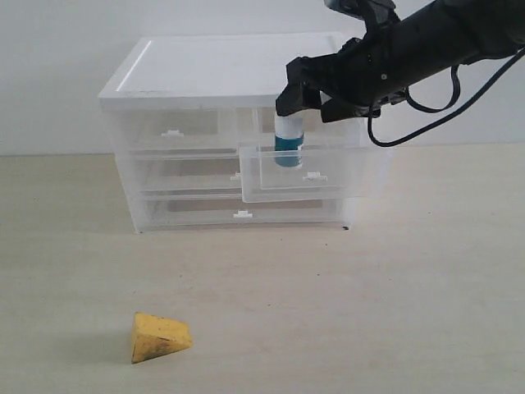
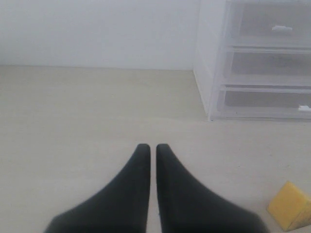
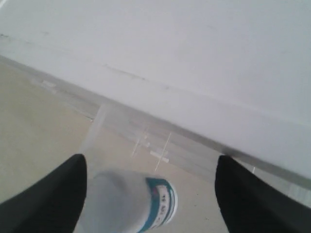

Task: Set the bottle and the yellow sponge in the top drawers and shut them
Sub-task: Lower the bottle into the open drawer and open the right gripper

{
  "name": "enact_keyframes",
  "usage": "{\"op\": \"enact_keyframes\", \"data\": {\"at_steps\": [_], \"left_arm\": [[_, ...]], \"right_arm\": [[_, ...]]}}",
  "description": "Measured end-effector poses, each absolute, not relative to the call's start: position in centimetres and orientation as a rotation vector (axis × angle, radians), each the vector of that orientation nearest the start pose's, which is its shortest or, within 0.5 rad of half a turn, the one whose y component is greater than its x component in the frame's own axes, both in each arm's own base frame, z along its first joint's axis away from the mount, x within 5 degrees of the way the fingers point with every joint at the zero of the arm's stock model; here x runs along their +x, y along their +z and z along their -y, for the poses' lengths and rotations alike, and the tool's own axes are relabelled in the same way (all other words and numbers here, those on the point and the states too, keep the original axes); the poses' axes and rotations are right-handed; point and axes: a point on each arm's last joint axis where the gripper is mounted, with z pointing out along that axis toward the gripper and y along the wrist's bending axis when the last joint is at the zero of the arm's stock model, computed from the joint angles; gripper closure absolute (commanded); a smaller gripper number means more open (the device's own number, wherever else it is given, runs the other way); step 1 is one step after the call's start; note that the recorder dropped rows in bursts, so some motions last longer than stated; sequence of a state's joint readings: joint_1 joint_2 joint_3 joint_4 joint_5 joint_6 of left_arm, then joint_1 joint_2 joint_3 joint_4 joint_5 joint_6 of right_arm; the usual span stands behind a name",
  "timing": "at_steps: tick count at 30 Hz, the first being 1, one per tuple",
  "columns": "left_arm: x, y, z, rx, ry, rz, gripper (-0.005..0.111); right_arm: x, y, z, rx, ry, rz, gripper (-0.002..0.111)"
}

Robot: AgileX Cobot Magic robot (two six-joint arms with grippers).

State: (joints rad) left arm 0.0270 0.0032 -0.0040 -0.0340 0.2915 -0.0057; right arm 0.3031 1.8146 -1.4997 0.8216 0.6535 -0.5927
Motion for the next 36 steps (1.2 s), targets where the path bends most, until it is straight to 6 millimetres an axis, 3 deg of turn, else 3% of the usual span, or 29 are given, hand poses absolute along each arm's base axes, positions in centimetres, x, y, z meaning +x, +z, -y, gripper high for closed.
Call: {"op": "enact_keyframes", "data": {"at_steps": [7,10,14,17,25,28,36], "left_arm": [[5.5,18.8,-0.1,-0.051,-0.017,-1.773,0.102],[5.5,18.8,-0.1,-0.051,-0.017,-1.773,0.102],[5.5,18.8,-0.1,-0.051,-0.017,-1.773,0.102],[5.5,18.8,-0.1,-0.051,-0.017,-1.773,0.102],[5.5,18.8,-0.1,-0.051,-0.017,-1.773,0.102],[5.5,18.8,-0.1,-0.051,-0.017,-1.773,0.102],[5.5,18.8,-0.1,-0.051,-0.017,-1.773,0.102]], "right_arm": [[37.6,33.4,-15.4,-0.486,0.63,-2.13,0.041],[37.0,34.4,-15.1,-0.5,0.617,-2.107,0.061],[35.9,35.4,-15.1,-0.575,0.628,-2.104,0.109],[34.8,35.3,-15.3,-0.719,0.645,-2.128,0.108],[34.0,34.8,-15.9,-0.85,0.68,-2.155,0.108],[34.3,33.6,-17.5,-0.899,0.685,-2.147,0.108],[36.1,31.0,-18.0,-0.879,0.642,-2.179,0.108]]}}
